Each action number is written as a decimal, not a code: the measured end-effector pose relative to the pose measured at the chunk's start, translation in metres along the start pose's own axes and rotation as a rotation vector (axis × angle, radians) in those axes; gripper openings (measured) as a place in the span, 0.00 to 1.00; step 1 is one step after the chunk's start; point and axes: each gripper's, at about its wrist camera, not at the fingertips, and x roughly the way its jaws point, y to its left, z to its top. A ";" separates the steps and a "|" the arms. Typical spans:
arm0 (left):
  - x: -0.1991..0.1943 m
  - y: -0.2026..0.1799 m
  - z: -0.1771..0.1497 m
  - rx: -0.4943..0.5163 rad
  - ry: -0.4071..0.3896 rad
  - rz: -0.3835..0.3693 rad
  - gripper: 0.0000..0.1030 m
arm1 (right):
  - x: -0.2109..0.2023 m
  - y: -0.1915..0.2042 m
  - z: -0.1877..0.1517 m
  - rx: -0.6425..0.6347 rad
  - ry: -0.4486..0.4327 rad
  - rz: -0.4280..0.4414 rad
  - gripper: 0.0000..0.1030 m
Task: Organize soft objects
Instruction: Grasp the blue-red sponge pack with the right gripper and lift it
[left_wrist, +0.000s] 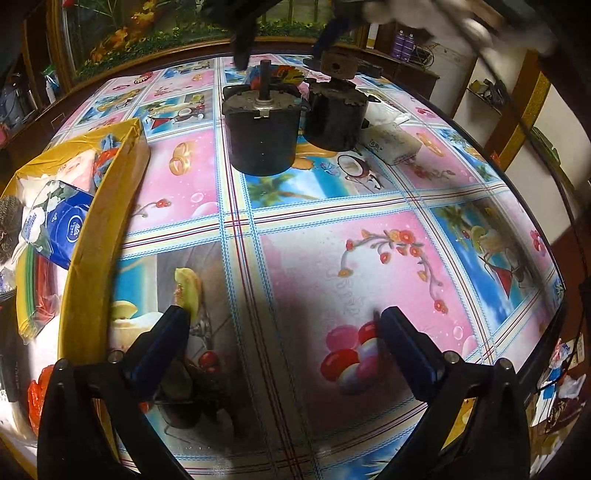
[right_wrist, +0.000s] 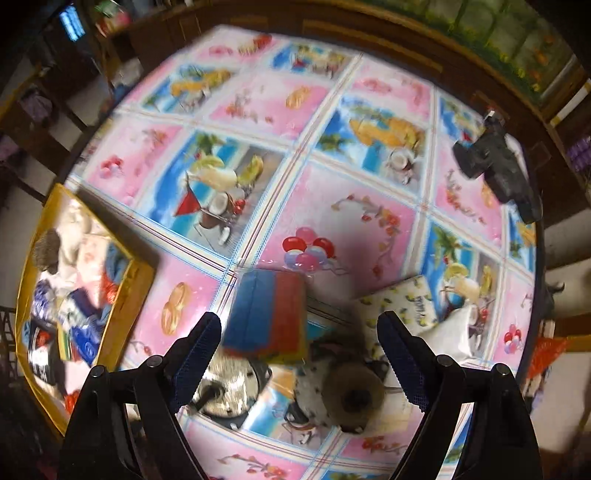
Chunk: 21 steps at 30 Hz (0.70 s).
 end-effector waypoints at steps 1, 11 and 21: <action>-0.001 0.000 0.000 -0.002 -0.001 -0.003 1.00 | 0.010 0.004 0.011 0.001 0.038 0.000 0.84; -0.003 0.003 0.000 -0.008 -0.010 -0.031 1.00 | 0.055 0.033 0.032 -0.044 0.147 -0.006 0.42; -0.003 -0.013 -0.008 0.074 0.007 0.021 1.00 | -0.048 -0.036 -0.049 0.151 -0.204 0.170 0.42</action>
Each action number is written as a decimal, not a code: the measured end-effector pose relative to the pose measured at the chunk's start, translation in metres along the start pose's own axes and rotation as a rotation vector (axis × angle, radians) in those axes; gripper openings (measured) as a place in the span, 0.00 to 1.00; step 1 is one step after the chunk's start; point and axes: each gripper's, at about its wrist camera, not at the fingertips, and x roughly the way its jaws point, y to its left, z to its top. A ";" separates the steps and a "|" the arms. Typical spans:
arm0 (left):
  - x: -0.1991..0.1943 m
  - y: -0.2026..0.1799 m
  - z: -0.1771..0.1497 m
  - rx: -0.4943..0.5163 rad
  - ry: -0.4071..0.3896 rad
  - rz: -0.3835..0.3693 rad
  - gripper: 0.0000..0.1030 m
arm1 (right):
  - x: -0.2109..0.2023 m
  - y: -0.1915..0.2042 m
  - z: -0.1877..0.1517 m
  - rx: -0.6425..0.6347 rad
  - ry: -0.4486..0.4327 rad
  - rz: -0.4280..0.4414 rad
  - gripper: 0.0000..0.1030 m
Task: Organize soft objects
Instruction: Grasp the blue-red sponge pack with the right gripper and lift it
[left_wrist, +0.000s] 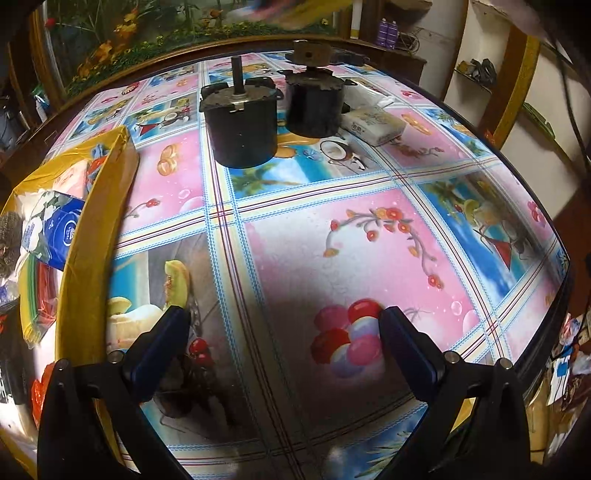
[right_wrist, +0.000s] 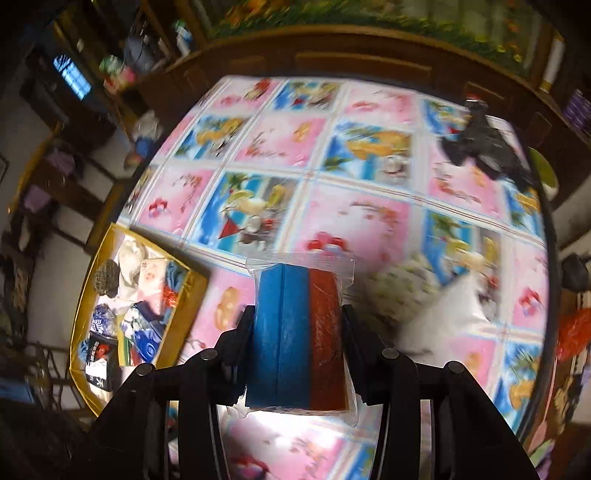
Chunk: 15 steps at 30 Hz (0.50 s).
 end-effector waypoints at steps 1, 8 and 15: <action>0.000 0.001 0.000 -0.011 -0.002 0.004 1.00 | -0.008 -0.015 -0.011 0.026 -0.026 -0.024 0.42; 0.000 0.001 0.000 -0.052 -0.006 0.028 1.00 | 0.049 -0.098 -0.053 0.154 -0.031 -0.295 0.42; -0.020 0.038 0.000 -0.222 -0.038 -0.196 1.00 | 0.115 -0.079 -0.071 0.115 0.011 -0.217 0.42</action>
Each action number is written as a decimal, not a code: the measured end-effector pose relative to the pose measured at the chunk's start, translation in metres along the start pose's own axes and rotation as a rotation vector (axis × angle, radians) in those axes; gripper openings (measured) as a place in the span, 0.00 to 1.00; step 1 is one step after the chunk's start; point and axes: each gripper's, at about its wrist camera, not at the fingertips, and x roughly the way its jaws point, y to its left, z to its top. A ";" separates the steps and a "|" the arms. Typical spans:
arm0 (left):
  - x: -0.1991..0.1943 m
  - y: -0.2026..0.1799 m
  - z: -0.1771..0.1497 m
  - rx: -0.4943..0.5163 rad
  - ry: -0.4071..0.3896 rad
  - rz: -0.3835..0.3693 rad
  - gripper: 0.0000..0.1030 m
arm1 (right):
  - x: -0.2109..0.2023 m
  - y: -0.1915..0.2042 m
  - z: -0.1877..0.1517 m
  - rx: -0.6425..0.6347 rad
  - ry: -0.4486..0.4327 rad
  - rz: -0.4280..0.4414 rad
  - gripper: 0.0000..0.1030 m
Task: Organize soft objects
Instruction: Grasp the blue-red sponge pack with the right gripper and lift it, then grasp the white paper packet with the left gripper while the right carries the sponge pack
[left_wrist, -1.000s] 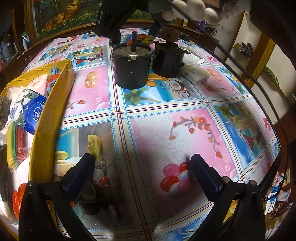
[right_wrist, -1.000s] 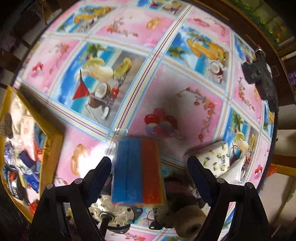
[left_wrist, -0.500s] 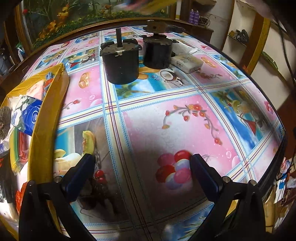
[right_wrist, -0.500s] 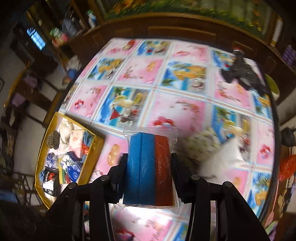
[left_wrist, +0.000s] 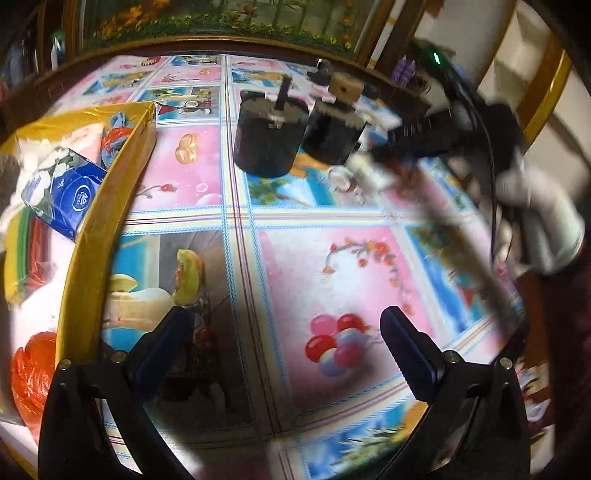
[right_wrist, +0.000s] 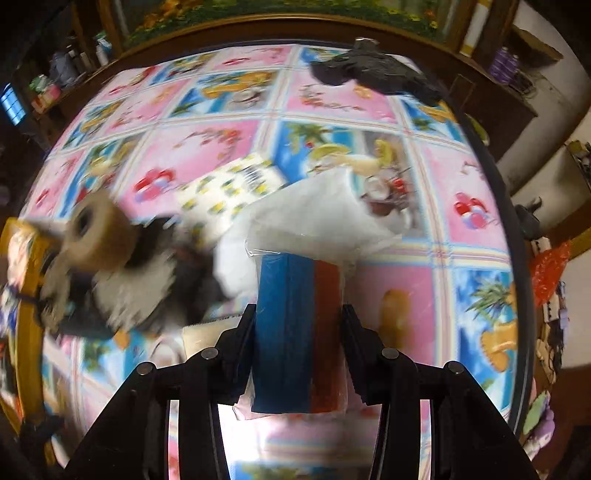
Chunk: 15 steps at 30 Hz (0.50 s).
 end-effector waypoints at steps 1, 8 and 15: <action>-0.003 0.002 0.002 -0.013 -0.008 -0.013 1.00 | 0.000 0.004 -0.007 -0.008 0.020 0.057 0.42; -0.007 -0.015 0.006 0.100 -0.023 0.018 1.00 | -0.010 0.034 -0.053 -0.119 0.055 0.300 0.41; 0.005 -0.047 0.021 0.309 -0.041 0.087 1.00 | -0.016 0.001 -0.073 -0.062 -0.054 0.158 0.72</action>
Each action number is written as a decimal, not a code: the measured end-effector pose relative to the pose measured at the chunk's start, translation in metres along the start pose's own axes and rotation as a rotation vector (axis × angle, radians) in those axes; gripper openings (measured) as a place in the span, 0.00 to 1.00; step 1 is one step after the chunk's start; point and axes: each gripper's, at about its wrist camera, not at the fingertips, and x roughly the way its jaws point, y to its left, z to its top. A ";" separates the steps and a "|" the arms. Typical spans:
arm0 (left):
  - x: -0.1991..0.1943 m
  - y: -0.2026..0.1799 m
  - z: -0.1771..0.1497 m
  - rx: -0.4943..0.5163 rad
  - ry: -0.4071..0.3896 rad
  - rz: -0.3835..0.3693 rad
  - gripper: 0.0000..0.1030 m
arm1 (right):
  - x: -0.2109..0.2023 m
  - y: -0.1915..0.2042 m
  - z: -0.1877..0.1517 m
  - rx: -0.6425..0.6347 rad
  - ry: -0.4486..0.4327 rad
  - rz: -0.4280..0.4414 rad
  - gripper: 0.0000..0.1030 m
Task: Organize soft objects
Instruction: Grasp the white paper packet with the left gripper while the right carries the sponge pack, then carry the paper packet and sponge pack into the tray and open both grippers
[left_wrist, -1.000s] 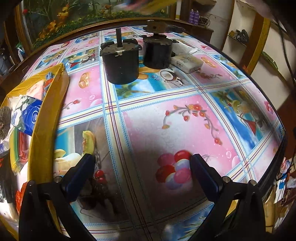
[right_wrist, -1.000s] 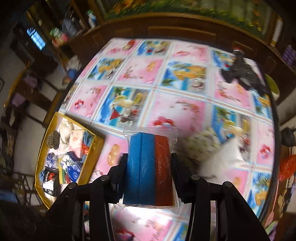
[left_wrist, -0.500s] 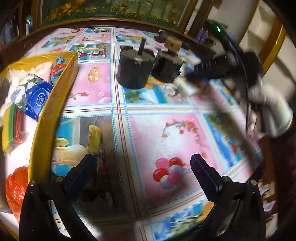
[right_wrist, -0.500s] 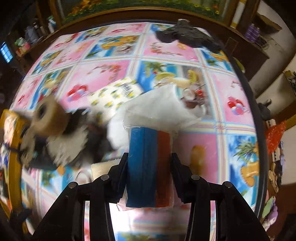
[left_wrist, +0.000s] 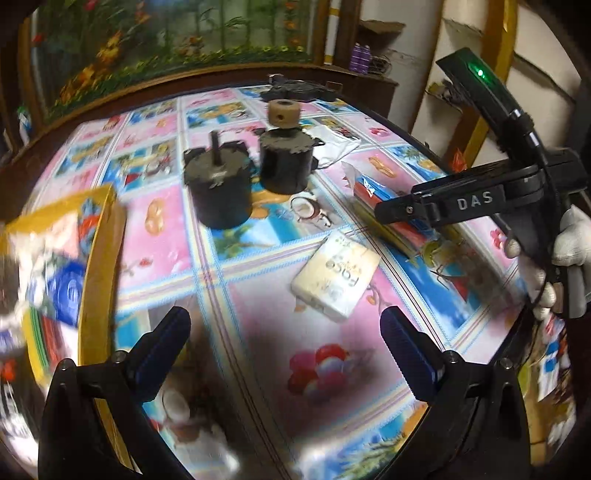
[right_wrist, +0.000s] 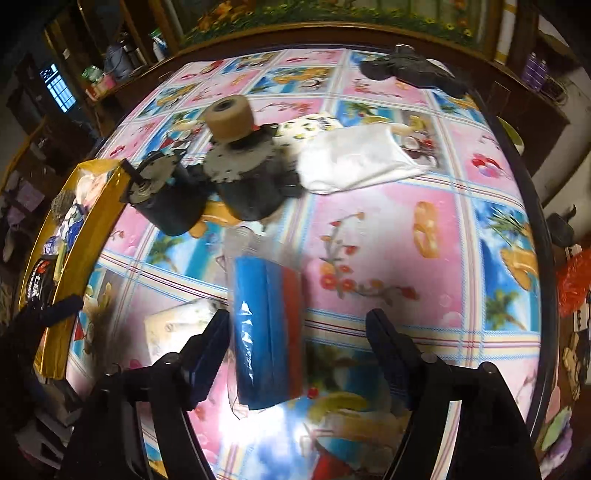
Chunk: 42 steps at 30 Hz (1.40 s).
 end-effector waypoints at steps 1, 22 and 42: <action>0.005 -0.004 0.005 0.027 0.004 0.001 1.00 | 0.003 -0.004 -0.002 0.014 0.003 0.013 0.72; 0.057 -0.021 0.027 0.077 0.094 -0.069 0.41 | 0.001 0.005 -0.028 -0.005 -0.018 0.097 0.41; -0.077 0.073 -0.030 -0.221 -0.098 -0.024 0.42 | -0.071 0.097 -0.051 -0.137 -0.106 0.120 0.41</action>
